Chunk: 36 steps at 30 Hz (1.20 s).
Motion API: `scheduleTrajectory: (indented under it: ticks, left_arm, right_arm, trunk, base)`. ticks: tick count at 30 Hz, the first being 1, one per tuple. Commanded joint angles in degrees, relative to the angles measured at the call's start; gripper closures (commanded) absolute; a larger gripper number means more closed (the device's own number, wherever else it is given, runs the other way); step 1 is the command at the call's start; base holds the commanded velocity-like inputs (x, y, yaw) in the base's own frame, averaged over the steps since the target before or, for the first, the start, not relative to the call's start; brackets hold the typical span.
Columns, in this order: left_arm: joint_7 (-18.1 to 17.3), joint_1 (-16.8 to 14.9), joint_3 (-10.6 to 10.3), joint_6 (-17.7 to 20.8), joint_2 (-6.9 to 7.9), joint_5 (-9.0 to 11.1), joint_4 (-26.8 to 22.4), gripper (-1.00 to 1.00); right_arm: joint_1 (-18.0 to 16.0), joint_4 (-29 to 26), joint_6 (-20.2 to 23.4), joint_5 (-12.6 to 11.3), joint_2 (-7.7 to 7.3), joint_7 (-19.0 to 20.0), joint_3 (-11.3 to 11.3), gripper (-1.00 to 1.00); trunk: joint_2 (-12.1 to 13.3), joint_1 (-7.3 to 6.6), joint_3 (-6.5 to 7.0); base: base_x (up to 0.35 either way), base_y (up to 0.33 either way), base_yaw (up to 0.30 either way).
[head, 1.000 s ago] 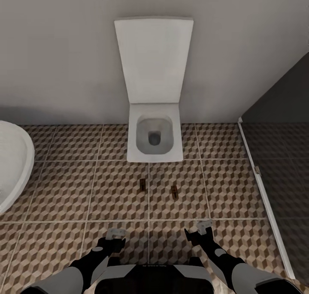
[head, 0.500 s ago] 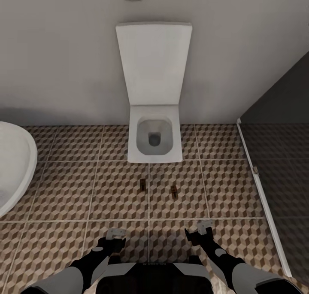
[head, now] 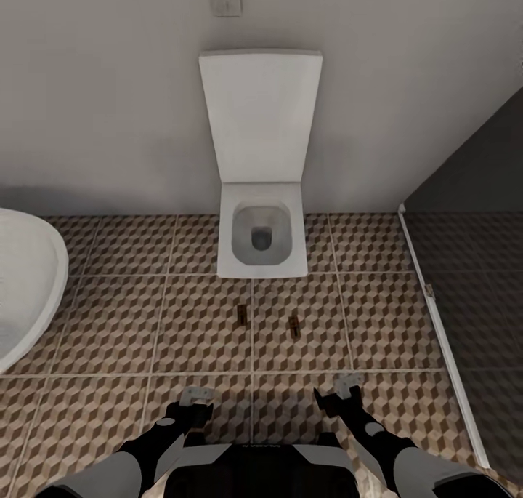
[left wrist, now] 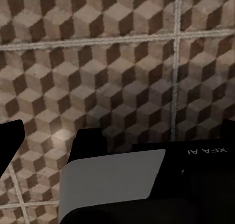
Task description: Take the four mousetraps from the cabinet in the bathroom and place them on the bathroom floor. Make sure all four end up on the same floor surface, and ensure that at least two of them are either under or directly next to the same bathroom sink.
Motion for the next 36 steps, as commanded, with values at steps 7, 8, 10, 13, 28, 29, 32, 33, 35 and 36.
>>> scheduleTrajectory:
  ticks: [7,8,10,13,28,29,32,33,35,36]
  left_arm:
    - [0.3,0.0,-0.5,-0.2,0.0,0.5,0.0,-1.0]
    - [0.3,0.0,-0.5,-0.2,-0.02,0.5,0.0,-1.0]
    - [0.3,0.0,-0.5,-0.2,-0.05,0.5,0.0,-1.0]
    - [0.3,0.0,-0.5,-0.2,-0.09,0.5,0.0,-1.0]
    - [0.3,0.0,-0.5,-0.2,-0.32,0.5,0.0,-1.0]
    - [0.3,0.0,-0.5,-0.2,-0.41,0.5,0.0,-1.0]
    - [0.3,0.0,-0.5,-0.2,-0.53,0.4,0.1,-1.0]
    - [0.3,0.0,-0.5,-0.2,-0.61,0.4,0.1,-1.0]
    - [0.3,0.0,-0.5,-0.2,-0.68,0.4,0.1,-1.0]
    - [0.3,0.0,-0.5,-0.2,-0.72,0.4,0.1,-1.0]
  right_arm:
    - [0.6,0.0,-0.2,0.1,-0.21,0.3,0.0,-1.0]
    - [0.6,0.0,-0.2,0.1,-0.22,0.3,0.0,-1.0]
    - [0.7,0.0,-0.2,0.1,-0.24,0.3,0.0,-1.0]
    - [0.7,0.0,-0.2,0.1,-0.26,0.3,0.0,-1.0]
    - [0.9,0.0,-0.2,0.1,-0.26,0.3,0.0,-1.0]
    - [0.9,0.0,-0.2,0.1,-0.26,0.3,0.0,-1.0]
    - [0.9,0.0,-0.2,0.1,-0.26,0.3,0.0,-1.0]
    - [1.0,0.0,-0.2,0.1,-0.26,0.3,0.0,-1.0]
    - [1.0,0.0,-0.2,0.1,-0.26,0.3,0.0,-1.0]
    - [1.0,0.0,-0.2,0.1,-0.26,0.3,0.0,-1.0]
  trunk:
    - [2.8,-1.54,1.86]
    - [3.2,-1.76,2.13]
    - [4.0,-2.19,2.67]
    - [5.2,-2.85,3.48]
    - [11.2,-6.15,7.52]
    - [11.6,-6.37,7.78]
    - [12.8,-7.03,8.58]
    - [13.2,-7.25,8.84]
    - [14.0,-7.69,9.37]
    - [14.4,-7.91,9.63]
  base:
    - [0.0,0.0,0.0]
    - [0.0,0.0,0.0]
    - [0.0,0.0,0.0]
    - [0.0,0.0,0.0]
    - [0.0,0.0,0.0]
    - [0.0,0.0,0.0]
    - [0.0,0.0,0.0]
    - [0.0,0.0,0.0]
    - [0.0,0.0,0.0]
    - [0.0,0.0,0.0]
